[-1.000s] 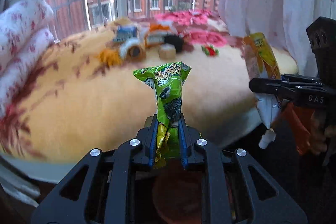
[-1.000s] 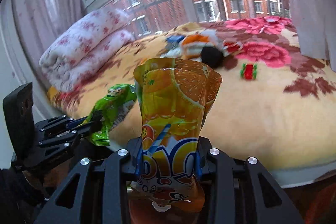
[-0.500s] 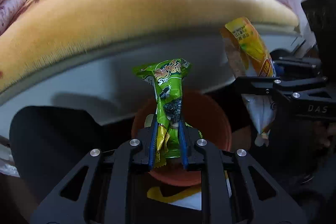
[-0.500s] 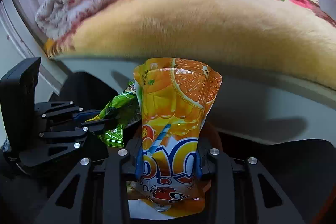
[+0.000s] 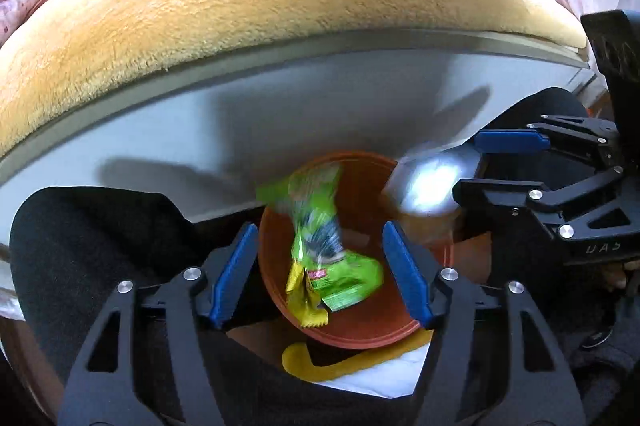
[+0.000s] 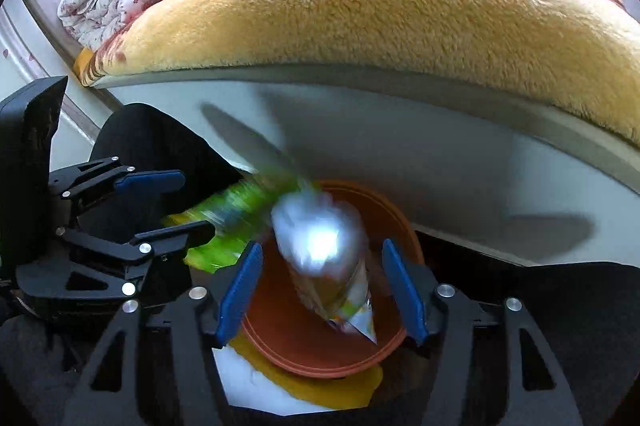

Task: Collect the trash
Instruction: 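Lower the juice pouch and snack bag into the orange bucket and open both tools, then grasp the red toy car with the right tool while the left tool grasps the orange dinosaur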

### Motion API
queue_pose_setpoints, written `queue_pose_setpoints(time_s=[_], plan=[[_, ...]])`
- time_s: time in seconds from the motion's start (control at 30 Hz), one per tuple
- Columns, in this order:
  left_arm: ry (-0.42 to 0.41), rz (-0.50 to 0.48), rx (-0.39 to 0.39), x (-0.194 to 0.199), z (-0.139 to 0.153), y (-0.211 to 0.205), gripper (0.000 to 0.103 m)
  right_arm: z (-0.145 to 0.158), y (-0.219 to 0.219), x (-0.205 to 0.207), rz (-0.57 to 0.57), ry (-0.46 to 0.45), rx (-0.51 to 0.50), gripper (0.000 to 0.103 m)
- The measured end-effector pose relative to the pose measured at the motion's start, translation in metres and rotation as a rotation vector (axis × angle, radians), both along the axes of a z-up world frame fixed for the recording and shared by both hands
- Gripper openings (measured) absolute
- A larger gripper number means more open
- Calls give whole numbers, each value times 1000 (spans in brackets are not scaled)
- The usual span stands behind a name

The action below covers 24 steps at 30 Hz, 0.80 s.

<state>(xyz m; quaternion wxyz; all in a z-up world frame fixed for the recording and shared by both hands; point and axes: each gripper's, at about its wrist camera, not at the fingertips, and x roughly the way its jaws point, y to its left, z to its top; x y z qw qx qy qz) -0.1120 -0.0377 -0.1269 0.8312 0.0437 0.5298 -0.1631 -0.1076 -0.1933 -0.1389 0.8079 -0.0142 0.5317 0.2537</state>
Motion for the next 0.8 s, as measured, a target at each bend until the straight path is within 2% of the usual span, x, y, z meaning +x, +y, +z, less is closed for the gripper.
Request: queue_pose_setpoints(time_s=[0.3,0.37,0.43,0.47,0.53,0.63,0.8], plan=[[-22,2,33,0,9,-2,67,17,-21,-1,-38,-27,16,62],[-71,8,49,0,21,0,69,32,-30,-3,-40,-62,34,62],[-130,12,62,0,37,4,81,52,-38,-1,-48,-102,53,62],[-177,17,69,0,50,6,83,65,-45,3,-57,-130,59,62],[-253,19,77,1,71,9,88,85,-57,13,-80,-179,58,62],[-341,27,76,11,105,13,91,112,-82,43,-144,-251,38,62],[-376,63,12,44,135,20,92,134,-109,119,-271,-306,4,63]])
